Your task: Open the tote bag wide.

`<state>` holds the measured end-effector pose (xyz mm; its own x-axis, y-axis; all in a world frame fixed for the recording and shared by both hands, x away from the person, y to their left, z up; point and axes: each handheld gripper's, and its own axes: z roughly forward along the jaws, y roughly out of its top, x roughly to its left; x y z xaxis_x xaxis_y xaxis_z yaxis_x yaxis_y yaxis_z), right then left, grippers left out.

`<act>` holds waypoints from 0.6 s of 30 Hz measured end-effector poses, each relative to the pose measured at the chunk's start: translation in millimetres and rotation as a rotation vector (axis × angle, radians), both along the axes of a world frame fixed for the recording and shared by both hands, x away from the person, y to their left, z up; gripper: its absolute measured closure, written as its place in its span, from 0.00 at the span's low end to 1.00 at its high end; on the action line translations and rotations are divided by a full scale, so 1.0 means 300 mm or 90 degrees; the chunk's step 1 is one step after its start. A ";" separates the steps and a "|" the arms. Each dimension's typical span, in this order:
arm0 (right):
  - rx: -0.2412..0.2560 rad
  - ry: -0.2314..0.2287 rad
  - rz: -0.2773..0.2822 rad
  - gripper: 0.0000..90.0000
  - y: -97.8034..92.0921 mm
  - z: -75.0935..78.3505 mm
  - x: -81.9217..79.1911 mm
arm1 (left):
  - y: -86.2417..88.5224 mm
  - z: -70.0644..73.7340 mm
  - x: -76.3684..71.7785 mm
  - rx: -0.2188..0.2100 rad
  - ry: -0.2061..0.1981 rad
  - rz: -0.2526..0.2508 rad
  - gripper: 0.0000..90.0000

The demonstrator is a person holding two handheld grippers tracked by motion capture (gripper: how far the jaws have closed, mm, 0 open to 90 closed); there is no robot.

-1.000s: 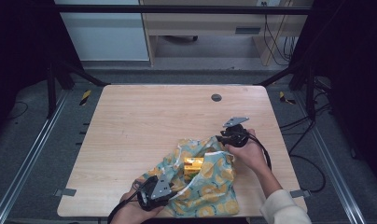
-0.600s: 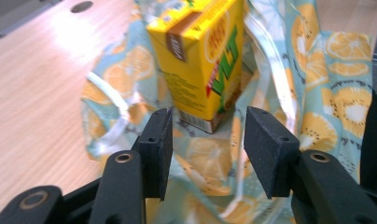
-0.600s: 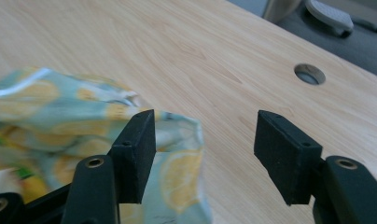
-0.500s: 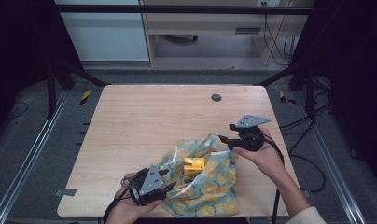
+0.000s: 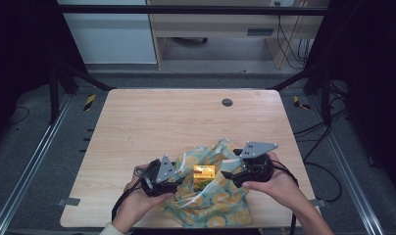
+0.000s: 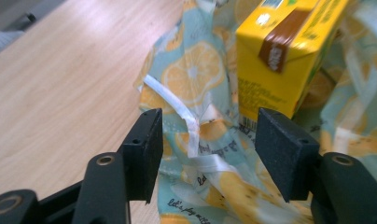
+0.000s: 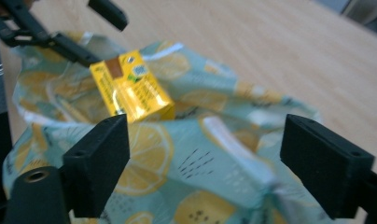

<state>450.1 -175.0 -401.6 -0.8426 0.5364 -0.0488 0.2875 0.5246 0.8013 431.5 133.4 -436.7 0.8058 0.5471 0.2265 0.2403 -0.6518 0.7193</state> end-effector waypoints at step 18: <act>-0.029 0.025 0.065 0.98 -0.122 -0.125 -0.147 | -0.014 -0.082 0.006 0.049 0.046 -0.010 0.97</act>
